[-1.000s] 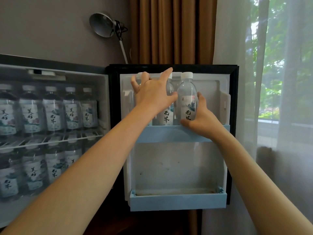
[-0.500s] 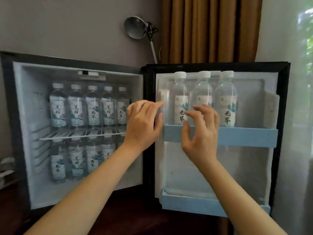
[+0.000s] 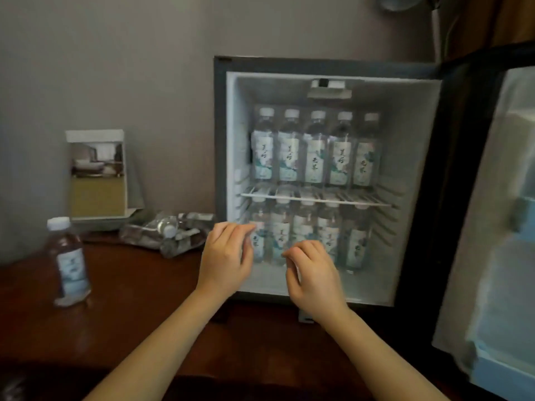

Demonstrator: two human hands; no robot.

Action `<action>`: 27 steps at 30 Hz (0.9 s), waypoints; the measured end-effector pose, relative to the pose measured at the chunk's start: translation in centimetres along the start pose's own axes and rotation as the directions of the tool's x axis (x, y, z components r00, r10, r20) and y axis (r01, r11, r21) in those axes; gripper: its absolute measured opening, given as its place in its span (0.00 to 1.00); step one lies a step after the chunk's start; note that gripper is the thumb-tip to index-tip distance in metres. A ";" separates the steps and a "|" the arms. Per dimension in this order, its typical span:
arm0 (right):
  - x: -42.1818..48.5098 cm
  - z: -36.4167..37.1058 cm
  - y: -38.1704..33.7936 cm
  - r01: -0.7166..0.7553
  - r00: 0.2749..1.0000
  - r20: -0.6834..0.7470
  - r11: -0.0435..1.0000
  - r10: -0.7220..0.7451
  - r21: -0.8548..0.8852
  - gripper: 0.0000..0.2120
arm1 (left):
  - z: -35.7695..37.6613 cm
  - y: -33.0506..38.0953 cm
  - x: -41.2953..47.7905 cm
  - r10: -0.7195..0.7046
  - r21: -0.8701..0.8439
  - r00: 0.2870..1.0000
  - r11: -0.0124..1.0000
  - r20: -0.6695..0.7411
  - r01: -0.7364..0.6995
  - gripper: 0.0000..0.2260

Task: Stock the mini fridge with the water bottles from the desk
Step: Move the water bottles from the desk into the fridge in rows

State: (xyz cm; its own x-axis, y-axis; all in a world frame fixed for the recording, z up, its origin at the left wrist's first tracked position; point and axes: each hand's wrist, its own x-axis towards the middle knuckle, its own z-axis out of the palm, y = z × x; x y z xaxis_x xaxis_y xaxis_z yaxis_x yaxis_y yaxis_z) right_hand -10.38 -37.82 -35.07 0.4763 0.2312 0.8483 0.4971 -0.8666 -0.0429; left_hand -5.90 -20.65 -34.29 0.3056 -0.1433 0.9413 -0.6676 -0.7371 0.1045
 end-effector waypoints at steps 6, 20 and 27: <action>0.6 9.1 -5.6 -0.003 0.983 0.182 0.988 -0.025 0.155 0.11 | -3.2 -9.0 -4.5 -0.209 0.146 0.973 0.970 0.102 0.194 0.14; 7.7 25.7 -10.5 -0.532 0.713 0.602 0.836 0.359 0.132 0.17 | 2.2 -22.5 -5.8 -0.745 0.064 0.657 0.666 0.116 0.743 0.12; 10.7 30.4 -10.9 -0.685 0.587 0.630 0.727 0.508 0.052 0.25 | 4.3 -26.7 -6.5 -0.780 0.083 0.624 0.626 0.052 0.776 0.13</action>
State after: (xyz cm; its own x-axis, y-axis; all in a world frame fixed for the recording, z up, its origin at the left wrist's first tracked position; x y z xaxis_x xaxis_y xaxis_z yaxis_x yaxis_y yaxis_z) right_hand 11.33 -12.43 -41.53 0.9893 -0.0259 0.1436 0.0729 -0.7649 -0.6401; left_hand 12.86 -2.86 -44.62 0.7463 0.4516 0.4889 -0.1242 -0.6271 0.7690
